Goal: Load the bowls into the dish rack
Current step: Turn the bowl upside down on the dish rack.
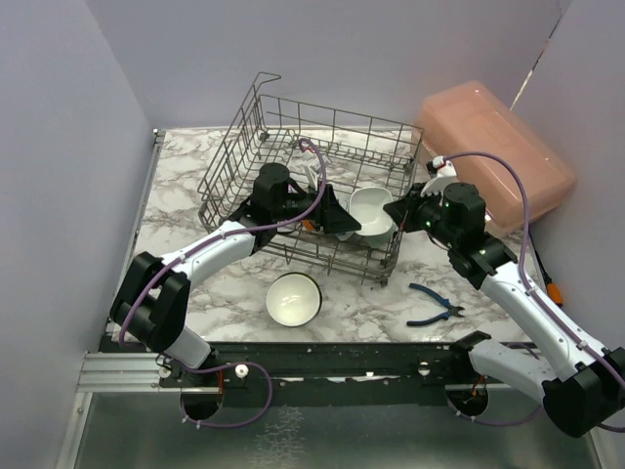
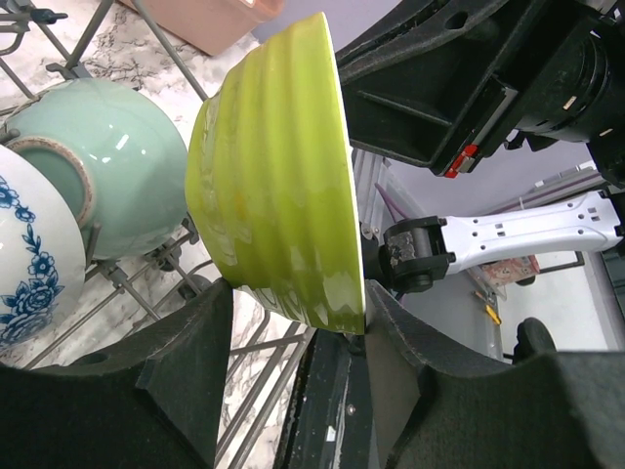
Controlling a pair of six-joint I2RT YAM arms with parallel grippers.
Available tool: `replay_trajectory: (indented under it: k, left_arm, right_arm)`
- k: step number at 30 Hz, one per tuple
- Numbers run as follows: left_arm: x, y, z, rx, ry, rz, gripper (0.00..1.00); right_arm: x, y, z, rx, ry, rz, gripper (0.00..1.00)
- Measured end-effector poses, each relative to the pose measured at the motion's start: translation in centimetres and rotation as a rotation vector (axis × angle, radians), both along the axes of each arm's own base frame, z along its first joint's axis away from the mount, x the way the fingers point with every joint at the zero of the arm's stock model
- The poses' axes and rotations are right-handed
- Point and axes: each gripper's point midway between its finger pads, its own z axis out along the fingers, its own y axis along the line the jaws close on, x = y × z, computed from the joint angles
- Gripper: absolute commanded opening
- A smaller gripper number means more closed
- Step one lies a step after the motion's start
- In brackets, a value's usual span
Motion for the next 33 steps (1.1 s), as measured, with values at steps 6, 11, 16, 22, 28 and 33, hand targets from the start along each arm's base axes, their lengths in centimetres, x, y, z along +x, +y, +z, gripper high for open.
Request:
replay_trajectory:
  k: [6,11,16,22,28,33]
  left_arm:
    - [0.1,0.1,0.0,0.000,-0.002,0.001,0.69]
    - [0.1,0.0,0.1,-0.005,-0.005,0.001,0.72]
    - [0.1,0.0,0.3,-0.010,-0.011,0.001,0.62]
    - [0.2,0.1,0.4,-0.013,-0.005,0.005,0.27]
    - [0.3,0.1,0.4,-0.015,-0.001,0.007,0.00]
    - [0.3,0.1,0.4,-0.016,-0.004,0.006,0.00]
  right_arm:
    - [0.1,0.2,0.0,0.003,-0.001,0.006,0.00]
    - [-0.1,0.9,-0.4,0.017,0.020,0.036,0.00]
    - [-0.4,1.4,-0.5,0.030,0.033,0.058,0.00]
    - [-0.4,1.5,-0.4,0.032,0.030,0.061,0.01]
    - [-0.4,1.5,-0.4,0.033,0.030,0.061,0.18]
    - [-0.3,1.7,-0.1,0.048,0.021,0.063,0.54]
